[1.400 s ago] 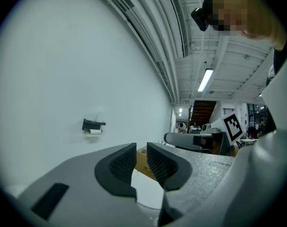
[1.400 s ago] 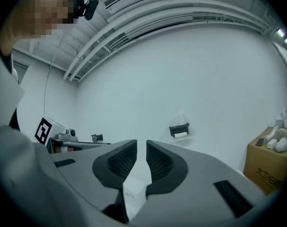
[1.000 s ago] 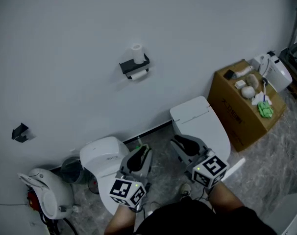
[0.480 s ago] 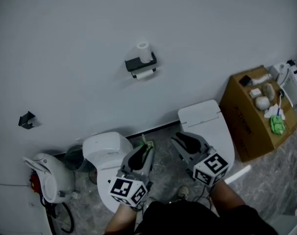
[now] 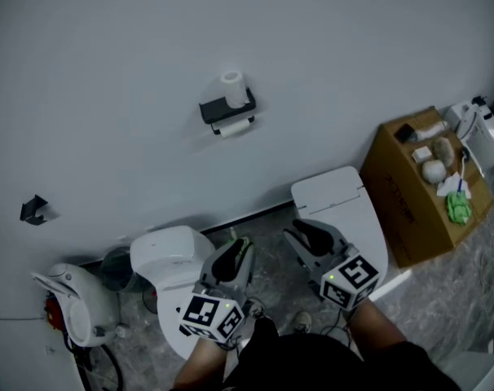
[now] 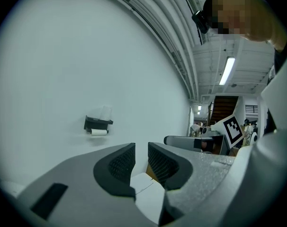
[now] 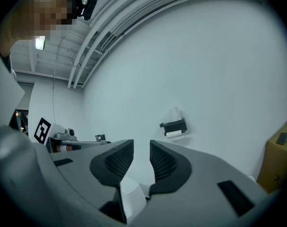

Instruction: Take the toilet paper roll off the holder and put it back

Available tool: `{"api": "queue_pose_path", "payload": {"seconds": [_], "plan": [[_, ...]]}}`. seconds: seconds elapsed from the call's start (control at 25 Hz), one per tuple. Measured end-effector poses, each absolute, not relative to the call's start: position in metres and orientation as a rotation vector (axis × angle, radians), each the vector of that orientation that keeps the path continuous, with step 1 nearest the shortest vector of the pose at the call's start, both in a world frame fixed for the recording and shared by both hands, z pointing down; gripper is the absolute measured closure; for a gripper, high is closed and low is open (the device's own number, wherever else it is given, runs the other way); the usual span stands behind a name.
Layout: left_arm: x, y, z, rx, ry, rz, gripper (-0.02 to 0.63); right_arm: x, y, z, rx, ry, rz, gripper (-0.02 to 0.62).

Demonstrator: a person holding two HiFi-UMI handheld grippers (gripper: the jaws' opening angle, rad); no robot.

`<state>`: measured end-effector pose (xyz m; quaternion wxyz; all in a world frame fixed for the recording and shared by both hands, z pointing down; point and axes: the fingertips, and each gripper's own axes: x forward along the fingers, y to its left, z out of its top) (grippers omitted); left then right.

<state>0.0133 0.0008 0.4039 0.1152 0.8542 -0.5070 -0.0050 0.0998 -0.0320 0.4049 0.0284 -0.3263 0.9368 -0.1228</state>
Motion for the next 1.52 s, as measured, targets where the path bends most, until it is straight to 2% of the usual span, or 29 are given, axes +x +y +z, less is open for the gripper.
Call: {"api": "queue_pose_path", "payload": {"seconds": [0.8,1.2,1.52], "plan": [[-0.118,-0.086,0.393,2.618,-1.321,-0.125,0.535,-0.027,-0.101,0.39,-1.221,2.868,-0.276,0.474],[-0.114,-0.101,0.391,2.593,-1.386,-0.11,0.535,-0.021,-0.123,0.388,-1.161,2.892,-0.278,0.468],[-0.074,-0.124,0.375,2.539,-1.534,-0.066,0.534,0.017,-0.159,0.377,-1.001,2.911,-0.259,0.463]]}}
